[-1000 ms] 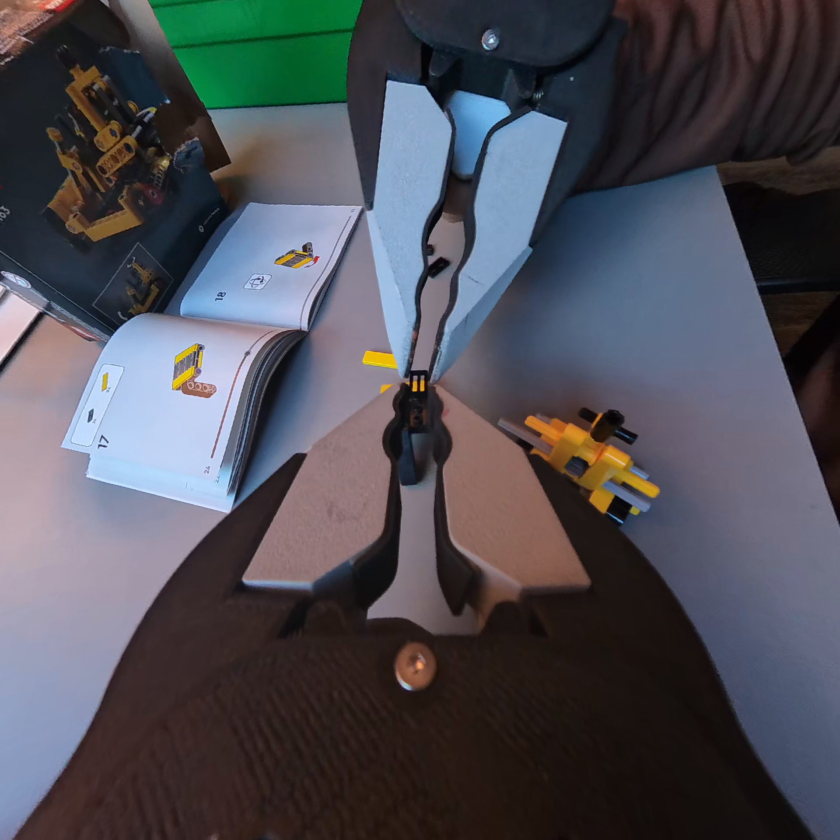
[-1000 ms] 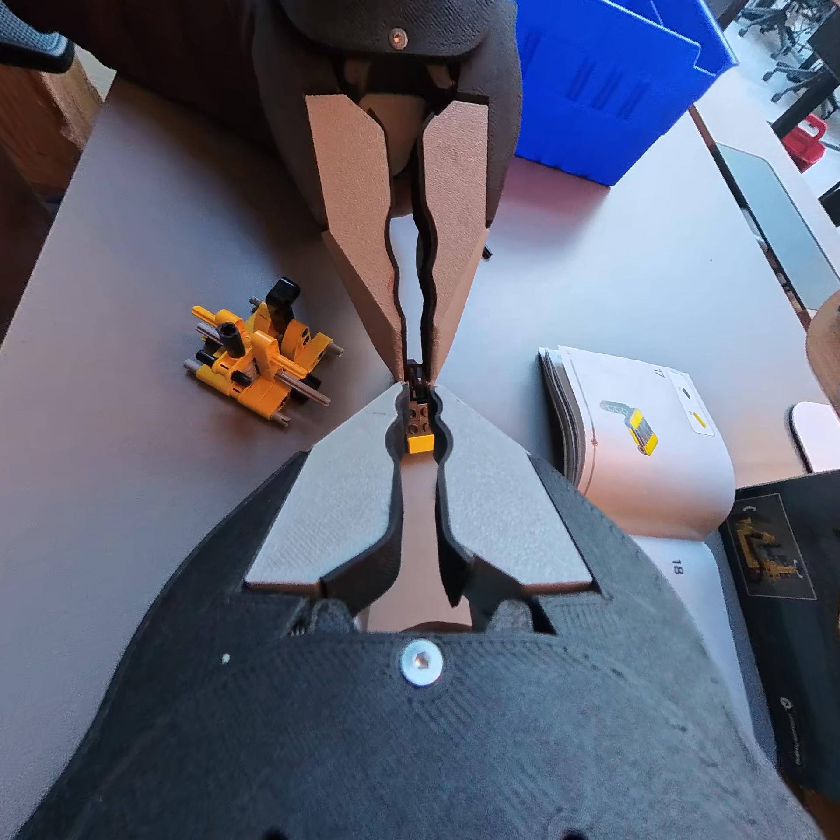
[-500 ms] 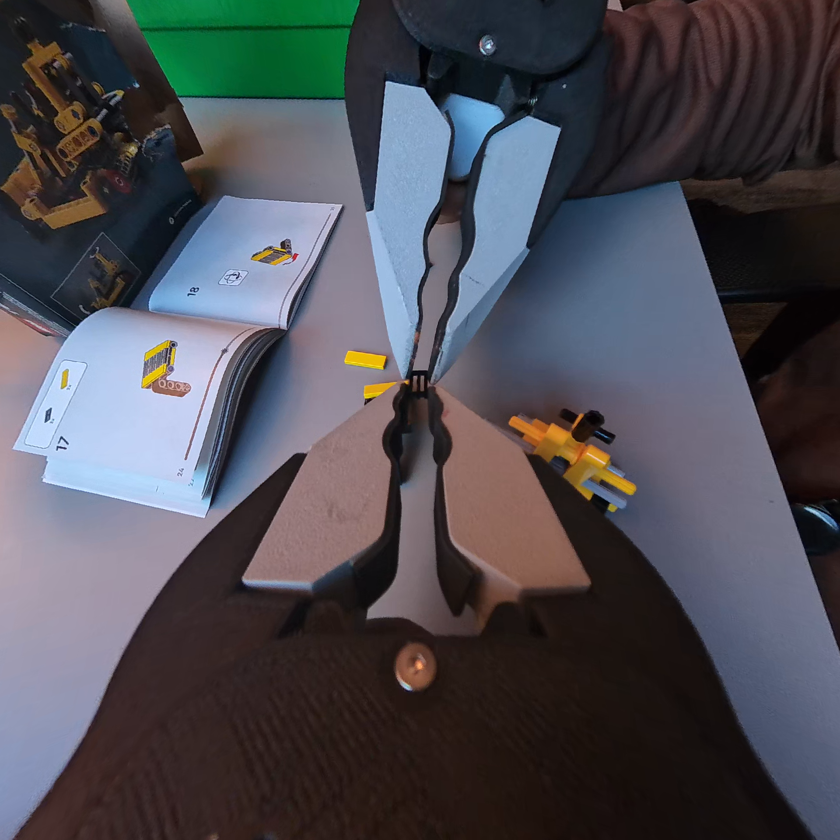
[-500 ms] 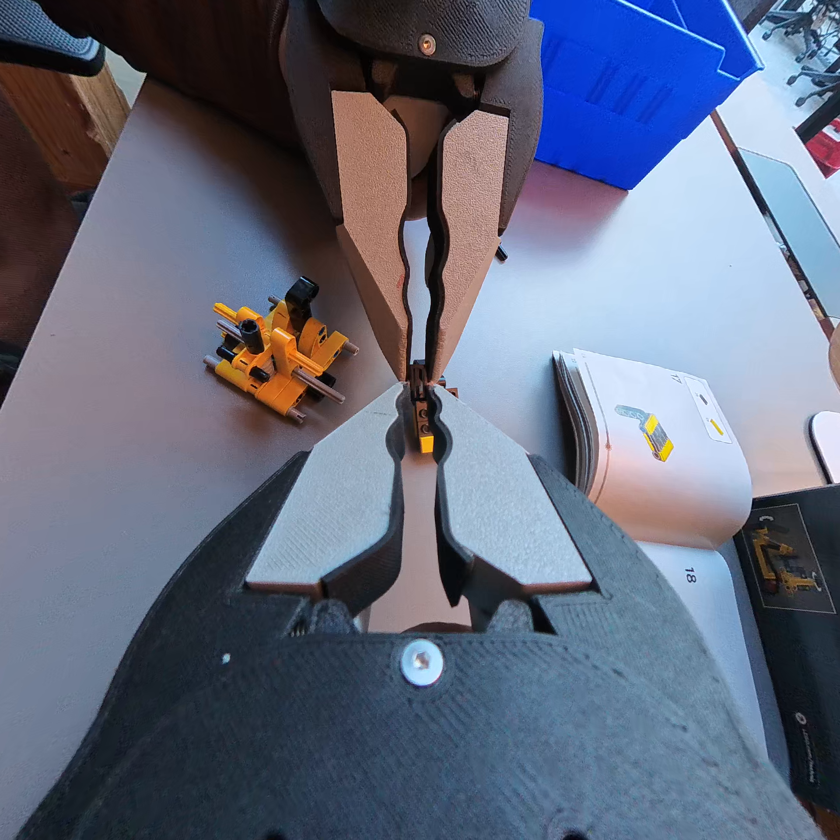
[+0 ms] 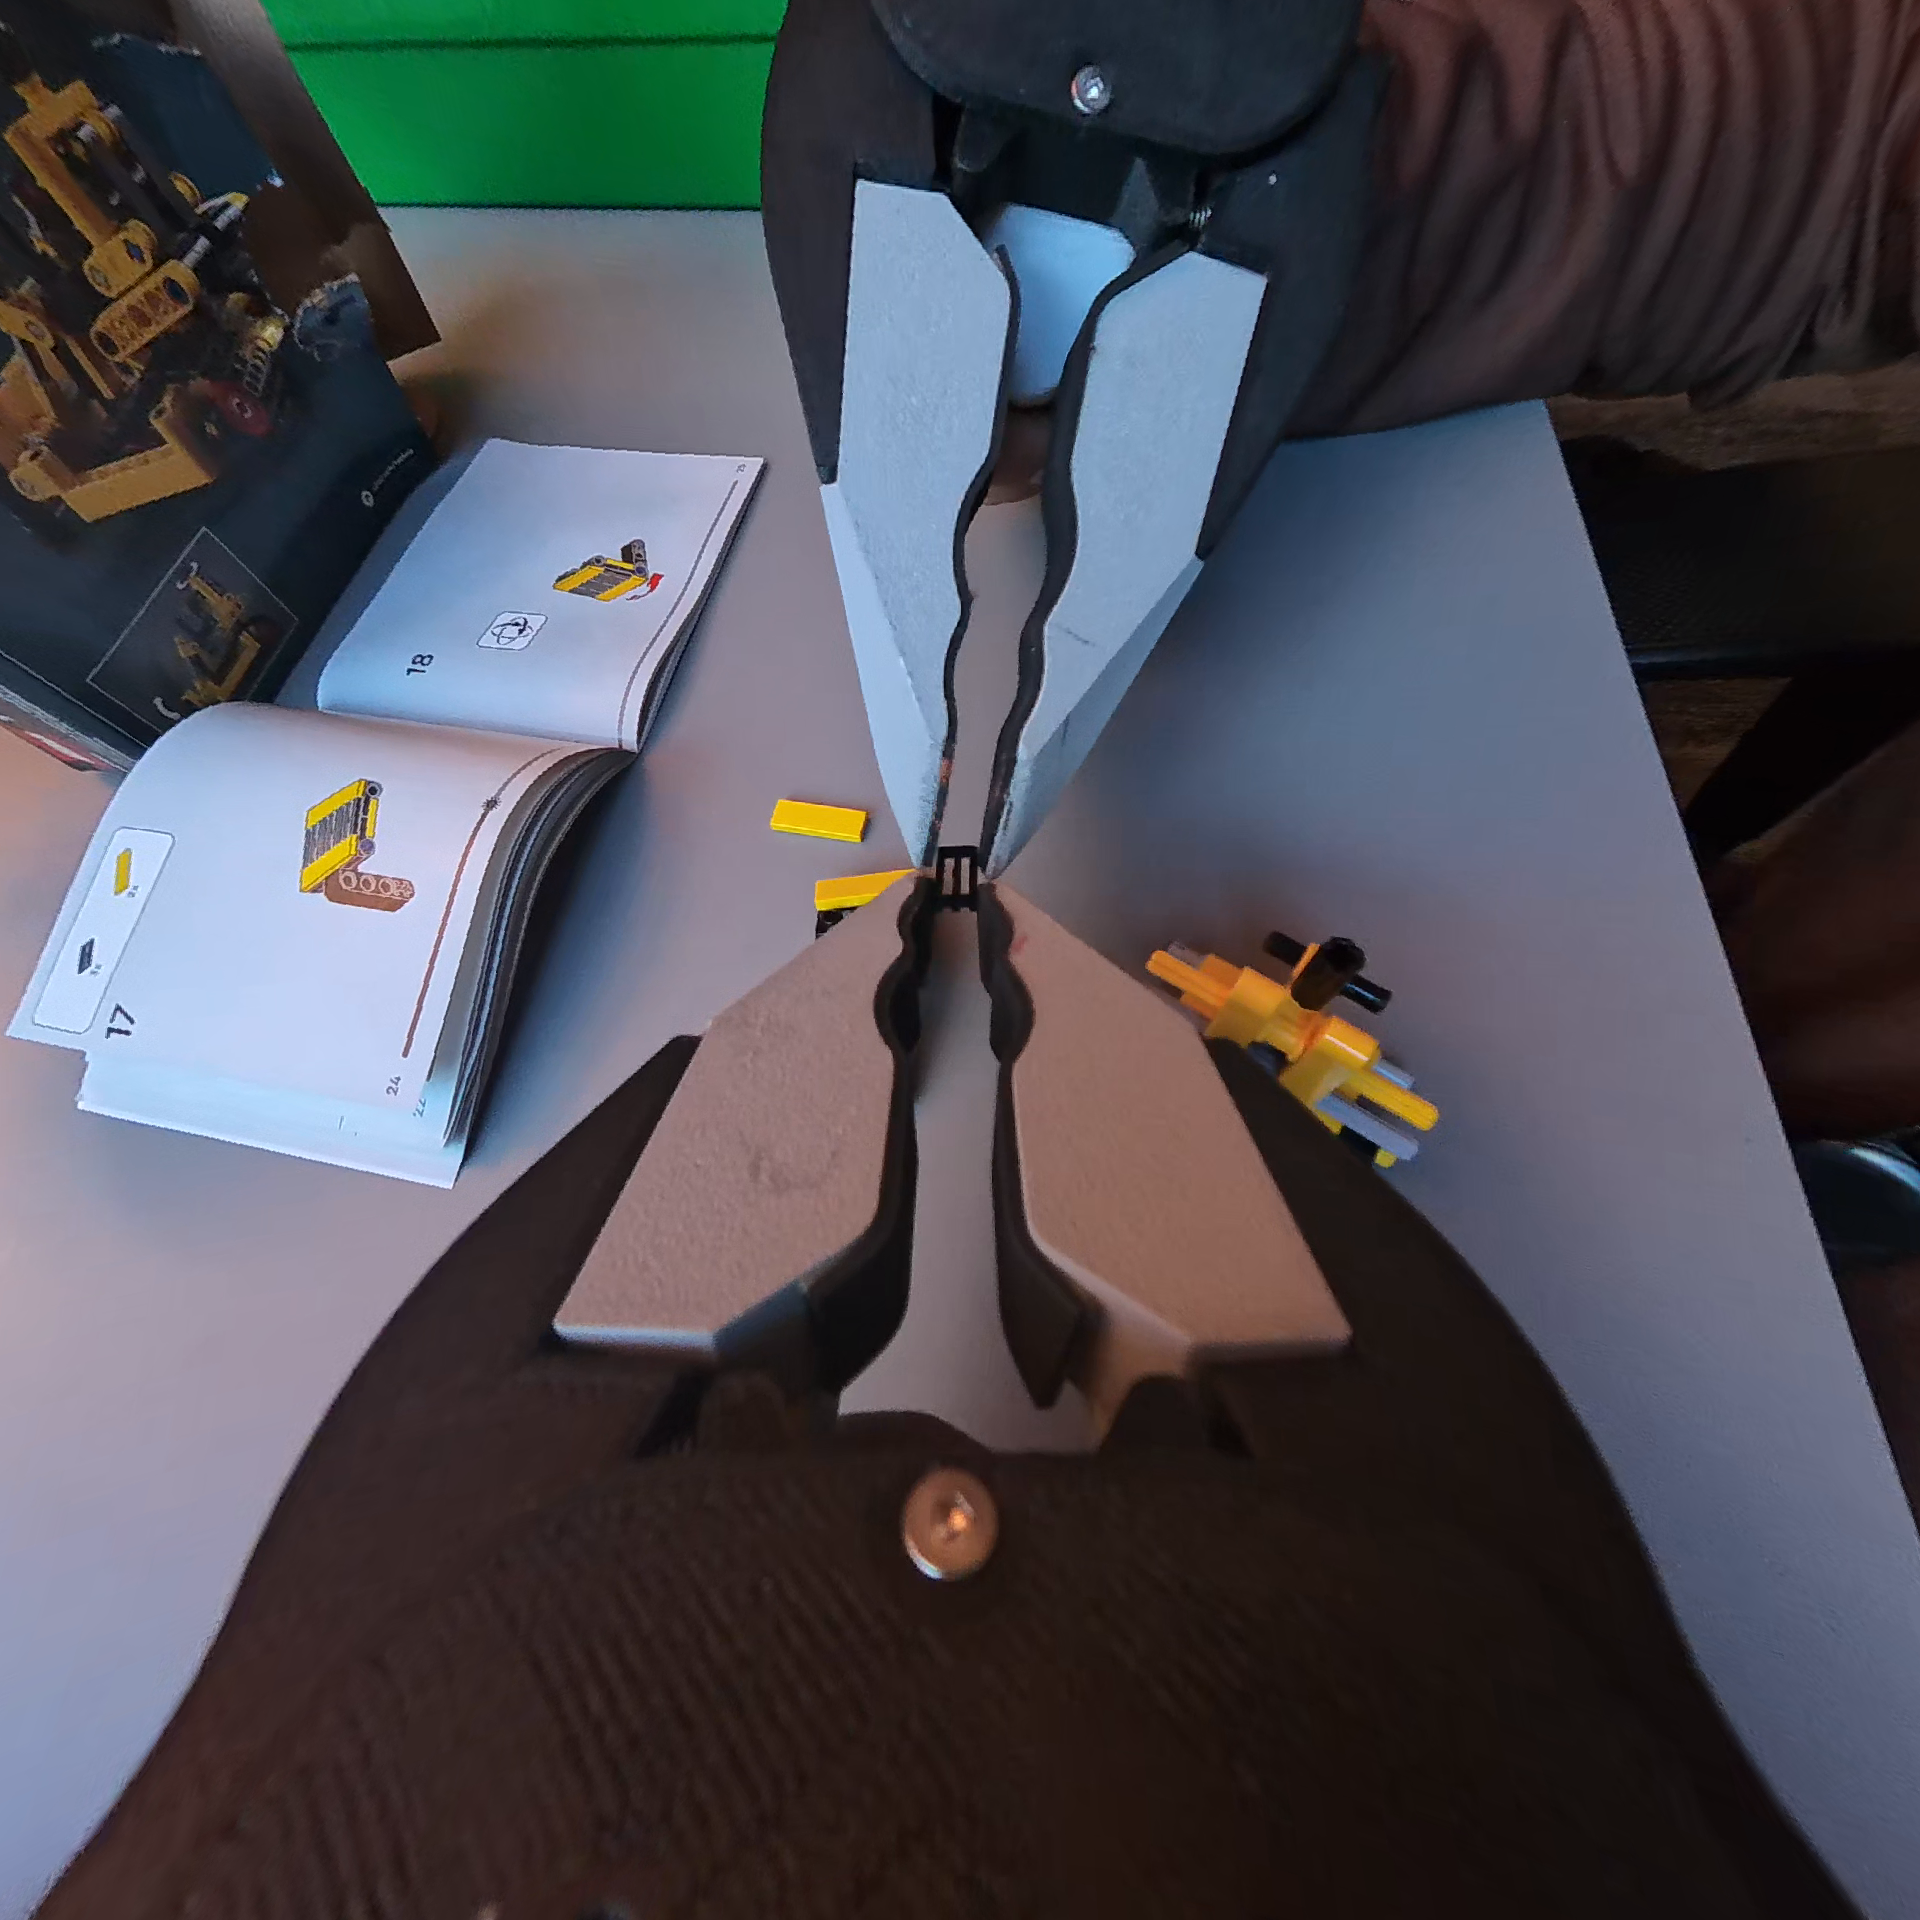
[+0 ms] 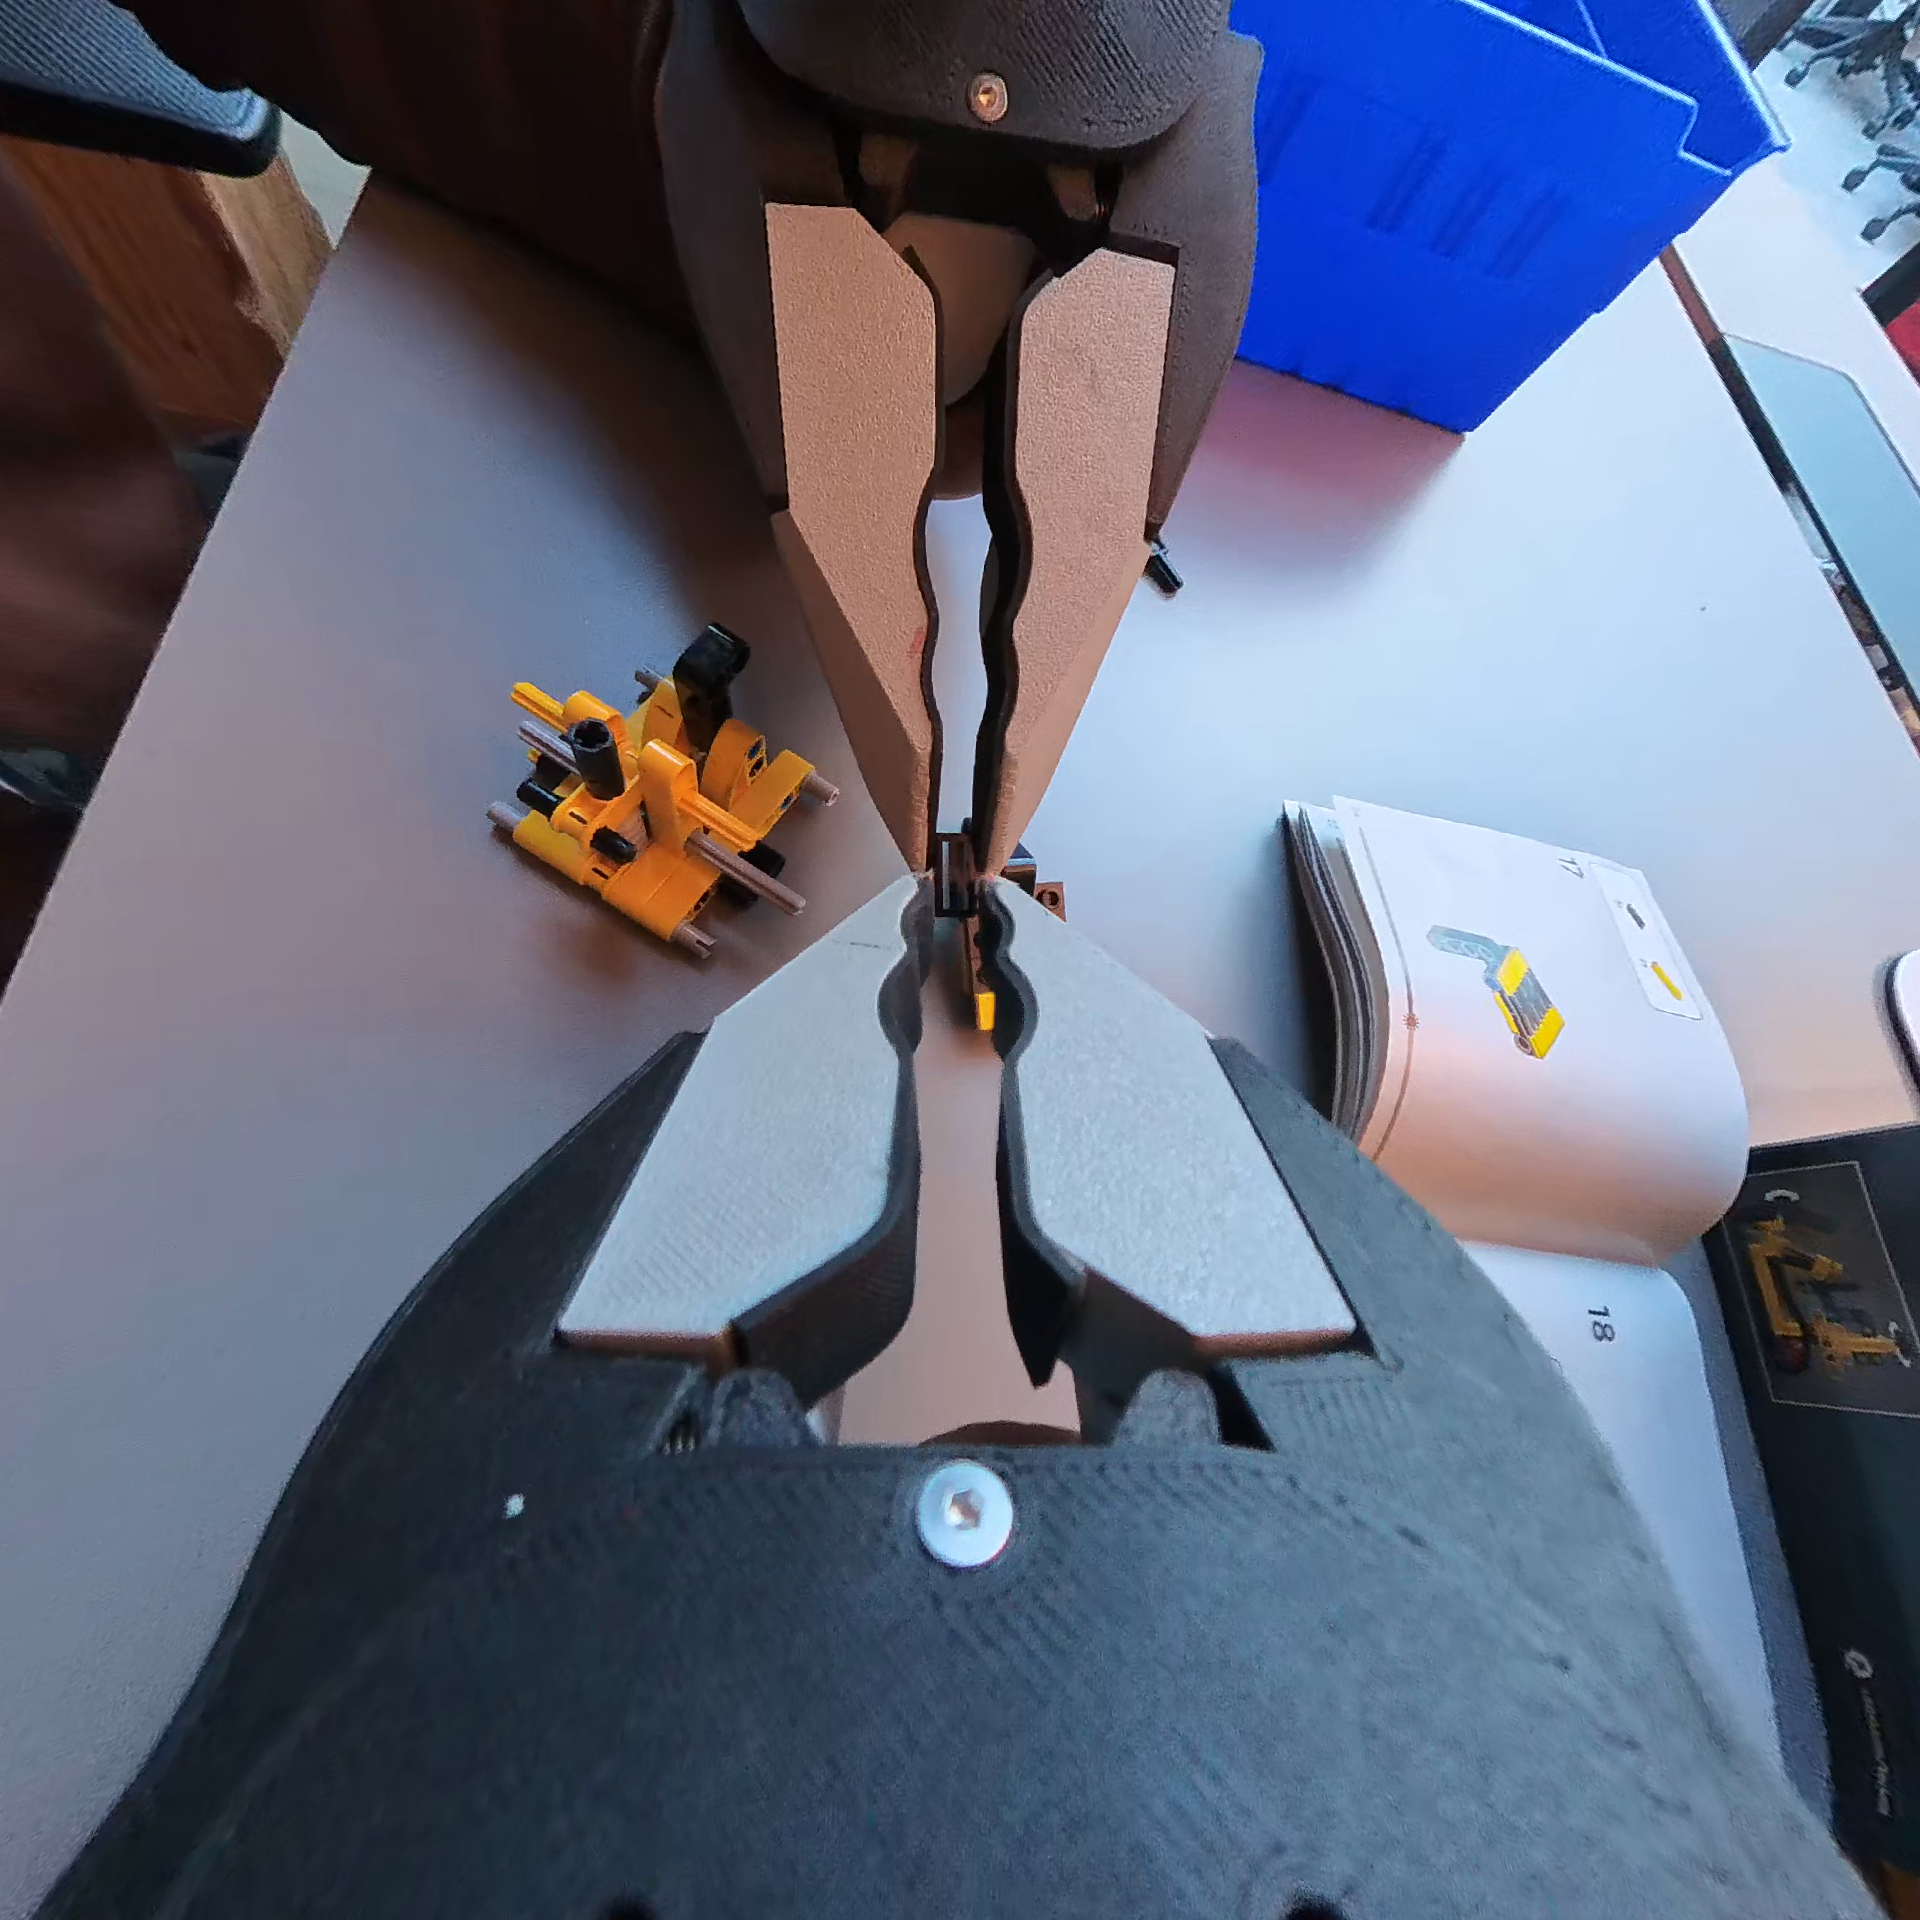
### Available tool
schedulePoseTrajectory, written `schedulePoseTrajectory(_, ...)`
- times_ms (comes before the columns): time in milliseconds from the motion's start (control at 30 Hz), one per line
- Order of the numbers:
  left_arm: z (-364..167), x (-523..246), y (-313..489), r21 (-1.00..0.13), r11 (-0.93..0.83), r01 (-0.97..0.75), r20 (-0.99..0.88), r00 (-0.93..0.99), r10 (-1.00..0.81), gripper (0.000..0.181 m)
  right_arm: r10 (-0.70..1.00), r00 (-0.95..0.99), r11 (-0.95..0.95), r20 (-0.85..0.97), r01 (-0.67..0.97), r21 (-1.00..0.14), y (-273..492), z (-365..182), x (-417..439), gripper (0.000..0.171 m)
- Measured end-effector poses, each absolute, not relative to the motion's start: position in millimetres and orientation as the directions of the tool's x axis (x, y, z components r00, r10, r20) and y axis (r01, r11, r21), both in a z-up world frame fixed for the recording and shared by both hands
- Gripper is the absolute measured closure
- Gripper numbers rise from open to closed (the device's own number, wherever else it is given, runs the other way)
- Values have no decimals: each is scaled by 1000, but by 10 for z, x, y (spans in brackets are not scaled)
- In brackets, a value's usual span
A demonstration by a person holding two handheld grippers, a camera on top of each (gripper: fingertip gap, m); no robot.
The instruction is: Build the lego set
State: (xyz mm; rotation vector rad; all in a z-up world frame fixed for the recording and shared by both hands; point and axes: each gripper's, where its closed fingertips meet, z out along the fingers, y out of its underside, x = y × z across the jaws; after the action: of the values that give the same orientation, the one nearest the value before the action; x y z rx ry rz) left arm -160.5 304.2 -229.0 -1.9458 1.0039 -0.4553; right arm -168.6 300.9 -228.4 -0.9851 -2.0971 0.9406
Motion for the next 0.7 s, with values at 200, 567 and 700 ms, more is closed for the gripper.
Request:
schedulePoseTrajectory(200,-2237,-1627,3063,-844,-288,-452,-67,623,-780,177,822,-491,491,288,357,-795,3035,-2283,-1723,167)
schedulePoseTrajectory(567,-2324,-1631,3056,-810,-290,-510,-112,619,-778,177,833,-486,465,265,354,-812,3054,-2270,-1730,171)
schedulePoseTrajectory(700,-2294,-1642,3063,-817,-286,-501,-112,624,-773,177,834,-494,451,246,351,-821,3035,-2256,-1724,163)
